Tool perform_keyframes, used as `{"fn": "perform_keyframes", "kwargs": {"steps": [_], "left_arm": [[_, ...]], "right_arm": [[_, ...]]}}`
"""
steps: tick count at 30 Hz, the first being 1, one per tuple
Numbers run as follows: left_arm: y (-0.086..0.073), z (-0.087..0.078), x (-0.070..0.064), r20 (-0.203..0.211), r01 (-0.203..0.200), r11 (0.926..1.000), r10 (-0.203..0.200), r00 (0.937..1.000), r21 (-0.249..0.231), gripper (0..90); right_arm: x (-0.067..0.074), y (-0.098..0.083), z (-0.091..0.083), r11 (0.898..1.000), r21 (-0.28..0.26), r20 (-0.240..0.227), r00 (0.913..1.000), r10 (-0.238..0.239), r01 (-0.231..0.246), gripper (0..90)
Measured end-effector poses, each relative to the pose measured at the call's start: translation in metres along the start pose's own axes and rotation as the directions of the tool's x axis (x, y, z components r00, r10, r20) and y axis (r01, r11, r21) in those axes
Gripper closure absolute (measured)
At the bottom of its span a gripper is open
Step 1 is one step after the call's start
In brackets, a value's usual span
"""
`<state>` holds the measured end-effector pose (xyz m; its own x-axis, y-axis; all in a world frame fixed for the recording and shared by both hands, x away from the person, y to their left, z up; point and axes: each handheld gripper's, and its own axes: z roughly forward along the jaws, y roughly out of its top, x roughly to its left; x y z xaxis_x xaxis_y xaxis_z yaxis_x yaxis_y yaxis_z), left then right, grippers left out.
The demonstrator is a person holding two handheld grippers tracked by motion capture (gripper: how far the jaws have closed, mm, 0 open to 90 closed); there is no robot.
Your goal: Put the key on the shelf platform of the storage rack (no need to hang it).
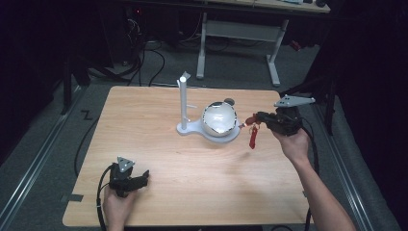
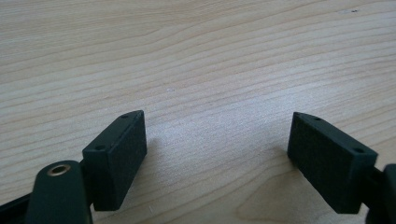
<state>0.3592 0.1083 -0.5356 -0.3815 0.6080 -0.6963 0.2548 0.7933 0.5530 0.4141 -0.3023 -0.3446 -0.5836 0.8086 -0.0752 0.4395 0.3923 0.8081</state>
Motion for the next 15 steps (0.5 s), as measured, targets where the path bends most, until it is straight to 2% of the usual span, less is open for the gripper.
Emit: {"fn": "perform_keyframes", "kwargs": {"steps": [9,15], "left_arm": [[0.000,0.000,0.000,0.000,0.000,1.0000,0.000,1.0000,0.000,20.0],[0.000,0.000,0.000,-0.001,0.000,1.0000,0.000,1.0000,0.000,20.0]], "right_arm": [[0.010,0.029,0.003,0.999,-0.033,-0.039,0.9986,-0.036,0.035,85.5],[0.013,0.049,0.011,0.998,-0.046,-0.055,0.9972,-0.050,0.047,85.5]]}}
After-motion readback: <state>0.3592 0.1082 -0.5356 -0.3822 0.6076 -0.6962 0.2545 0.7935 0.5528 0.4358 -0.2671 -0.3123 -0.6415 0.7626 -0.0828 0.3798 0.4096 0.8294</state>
